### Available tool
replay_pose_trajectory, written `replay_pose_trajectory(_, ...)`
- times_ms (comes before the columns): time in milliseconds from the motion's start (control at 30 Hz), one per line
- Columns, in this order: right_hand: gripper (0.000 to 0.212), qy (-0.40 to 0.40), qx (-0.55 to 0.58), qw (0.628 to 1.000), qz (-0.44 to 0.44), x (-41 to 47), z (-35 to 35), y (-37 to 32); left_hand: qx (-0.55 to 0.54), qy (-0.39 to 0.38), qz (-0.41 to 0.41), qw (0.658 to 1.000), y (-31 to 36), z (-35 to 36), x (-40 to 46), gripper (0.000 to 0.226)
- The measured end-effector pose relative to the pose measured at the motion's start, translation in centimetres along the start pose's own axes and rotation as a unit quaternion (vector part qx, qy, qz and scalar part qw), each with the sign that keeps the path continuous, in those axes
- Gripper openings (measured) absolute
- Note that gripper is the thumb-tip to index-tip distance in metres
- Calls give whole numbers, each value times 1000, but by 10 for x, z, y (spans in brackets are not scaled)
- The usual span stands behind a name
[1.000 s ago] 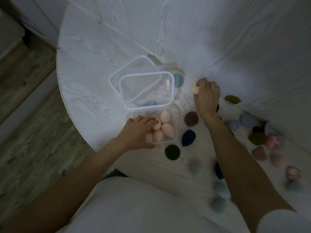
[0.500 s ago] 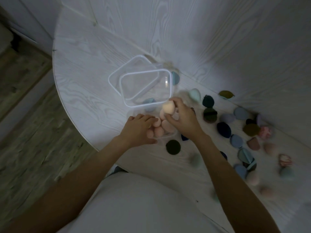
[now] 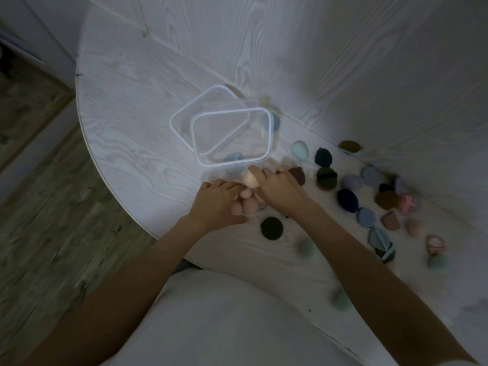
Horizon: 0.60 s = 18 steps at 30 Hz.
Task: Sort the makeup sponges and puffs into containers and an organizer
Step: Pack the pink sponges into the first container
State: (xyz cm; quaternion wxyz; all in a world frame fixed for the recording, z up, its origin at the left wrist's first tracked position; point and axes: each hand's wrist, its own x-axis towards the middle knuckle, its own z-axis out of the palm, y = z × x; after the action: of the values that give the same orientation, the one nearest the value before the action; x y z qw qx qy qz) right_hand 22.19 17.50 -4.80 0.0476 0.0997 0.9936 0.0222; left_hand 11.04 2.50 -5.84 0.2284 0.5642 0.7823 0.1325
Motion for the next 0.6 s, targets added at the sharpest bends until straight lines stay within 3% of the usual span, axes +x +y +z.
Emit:
replay_pose_trajectory(100, 39, -76, 58, 993, 62, 0, -3, -8, -1, -3, 9, 1000, 0, 0, 1, 76)
replay_pose_trajectory(333, 37, -67, 156, 965, 199, -1, -16, -10, 22, -28, 6, 999, -1, 0, 2, 78)
replay_pose_trajectory(433, 27, -84, 136, 958, 239, -1, -12, -14, 25, -31, 12, 999, 0, -1, 2, 78)
replay_pose_trajectory(600, 33, -67, 97, 949, 293, 1, -6, -30, 26, -34, 17, 999, -2, 1, 2, 77)
